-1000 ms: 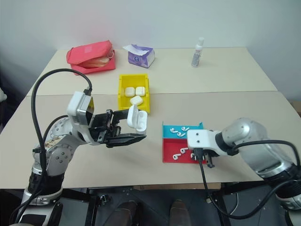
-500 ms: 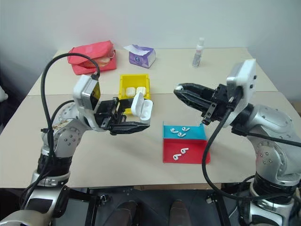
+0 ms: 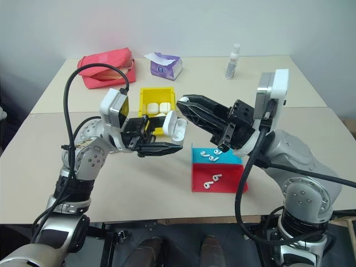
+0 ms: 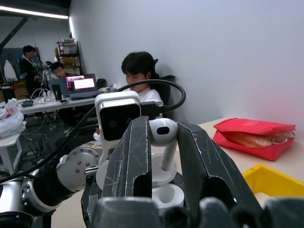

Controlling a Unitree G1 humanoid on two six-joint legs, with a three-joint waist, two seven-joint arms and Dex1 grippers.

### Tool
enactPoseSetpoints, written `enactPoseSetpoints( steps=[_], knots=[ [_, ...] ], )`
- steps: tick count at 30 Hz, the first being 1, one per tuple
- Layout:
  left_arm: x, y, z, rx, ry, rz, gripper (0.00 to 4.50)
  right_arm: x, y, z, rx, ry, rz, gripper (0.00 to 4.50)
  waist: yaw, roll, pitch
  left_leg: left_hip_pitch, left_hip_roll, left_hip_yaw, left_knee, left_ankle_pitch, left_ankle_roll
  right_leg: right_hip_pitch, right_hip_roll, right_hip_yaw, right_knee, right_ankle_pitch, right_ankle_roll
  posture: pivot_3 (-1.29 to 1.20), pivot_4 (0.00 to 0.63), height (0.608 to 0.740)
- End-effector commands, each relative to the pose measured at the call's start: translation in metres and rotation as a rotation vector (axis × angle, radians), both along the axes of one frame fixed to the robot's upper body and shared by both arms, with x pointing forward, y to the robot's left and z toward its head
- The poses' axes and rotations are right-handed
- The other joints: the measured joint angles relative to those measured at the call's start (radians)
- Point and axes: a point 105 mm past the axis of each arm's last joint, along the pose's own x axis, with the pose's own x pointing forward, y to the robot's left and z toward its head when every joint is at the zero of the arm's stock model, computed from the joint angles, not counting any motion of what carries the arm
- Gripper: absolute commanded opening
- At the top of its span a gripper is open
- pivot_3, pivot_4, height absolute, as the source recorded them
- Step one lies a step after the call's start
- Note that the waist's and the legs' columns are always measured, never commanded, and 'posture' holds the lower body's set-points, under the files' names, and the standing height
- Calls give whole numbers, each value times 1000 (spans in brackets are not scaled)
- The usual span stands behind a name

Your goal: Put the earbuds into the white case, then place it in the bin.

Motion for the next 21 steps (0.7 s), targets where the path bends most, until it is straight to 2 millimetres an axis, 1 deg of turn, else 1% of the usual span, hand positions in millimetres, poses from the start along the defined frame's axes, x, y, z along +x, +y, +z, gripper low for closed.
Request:
enactPoseSetpoints(
  steps=[1,3,8,15,21],
  knots=[
    [-5,1,9,-15,-80,-7,2809,-4,-3,1,-32,-51,-24,634,0,0,0,0,0,0,0,0,0,0,0,0,0,0,0,0,150,740],
    [-6,2,10,-18,-84,-8,2809,-2,-4,-2,-49,-45,-33,634,1,0,0,0,0,0,0,0,0,0,0,0,0,0,0,0,150,740],
    [-10,12,8,-24,-92,0,2809,0,-2,-6,-75,-49,-30,634,-4,0,0,1,0,0,0,0,0,0,0,0,0,0,0,0,150,740],
    [-16,20,4,-19,-86,0,2809,-2,2,-1,-47,-76,-13,634,-2,0,0,0,0,0,0,0,0,0,1,0,0,0,0,0,150,740],
    [-15,17,4,-20,-67,0,2809,-6,2,5,-22,-86,14,634,0,0,0,0,0,0,0,0,0,0,0,0,-1,0,0,0,150,740]
  ],
)
